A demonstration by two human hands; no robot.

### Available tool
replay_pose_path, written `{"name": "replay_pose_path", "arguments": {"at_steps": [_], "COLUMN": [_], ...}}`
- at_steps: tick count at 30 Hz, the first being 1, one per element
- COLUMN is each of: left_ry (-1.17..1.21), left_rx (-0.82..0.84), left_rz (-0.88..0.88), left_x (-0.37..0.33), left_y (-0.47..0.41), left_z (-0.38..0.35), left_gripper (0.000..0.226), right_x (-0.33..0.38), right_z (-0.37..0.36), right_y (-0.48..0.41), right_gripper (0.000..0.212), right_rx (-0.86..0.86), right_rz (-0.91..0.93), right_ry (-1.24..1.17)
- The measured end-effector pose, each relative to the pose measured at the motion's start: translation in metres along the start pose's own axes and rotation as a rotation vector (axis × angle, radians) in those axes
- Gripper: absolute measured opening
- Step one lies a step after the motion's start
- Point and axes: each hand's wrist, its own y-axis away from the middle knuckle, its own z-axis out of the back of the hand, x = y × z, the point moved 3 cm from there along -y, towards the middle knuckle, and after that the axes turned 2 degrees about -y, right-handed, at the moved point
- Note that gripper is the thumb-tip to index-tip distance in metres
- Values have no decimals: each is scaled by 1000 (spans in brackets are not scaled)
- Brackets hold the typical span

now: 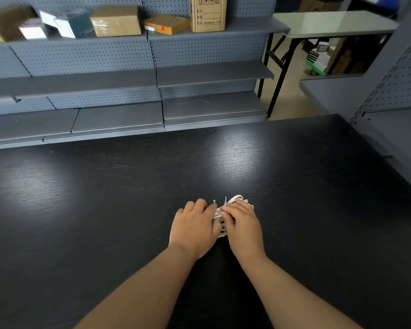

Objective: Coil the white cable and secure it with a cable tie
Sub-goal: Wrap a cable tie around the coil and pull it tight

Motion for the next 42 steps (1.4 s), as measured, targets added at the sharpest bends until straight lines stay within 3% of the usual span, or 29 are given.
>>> {"name": "replay_pose_path", "arguments": {"at_steps": [10,15,19,31,38,42], "left_ry": [233,400,354,256,589,634], "left_rx": [66,95,186,99,8,-15], "left_rz": [316,483,586,442,443,446], "left_x": [1,3,5,-3,3,3], "left_y": [-21,-30,-44,-40,-28,-24], "left_z": [5,7,6,5,6,7], "left_gripper": [43,24,28,30,18,17], "right_x": [-2,-4,-5,-1,5,8], "right_z": [-4,-5,-6,-2,5,10], "right_y": [3,3,4,4,-5,-10], "right_gripper": [22,20,20,23,19,15], "right_rx": [-60,-89,-108,-66,-53,-24], "right_rz": [-13,31,44,-52,-163,-156], "right_ry": [-49,-62,-68,-74,-121,-15]}}
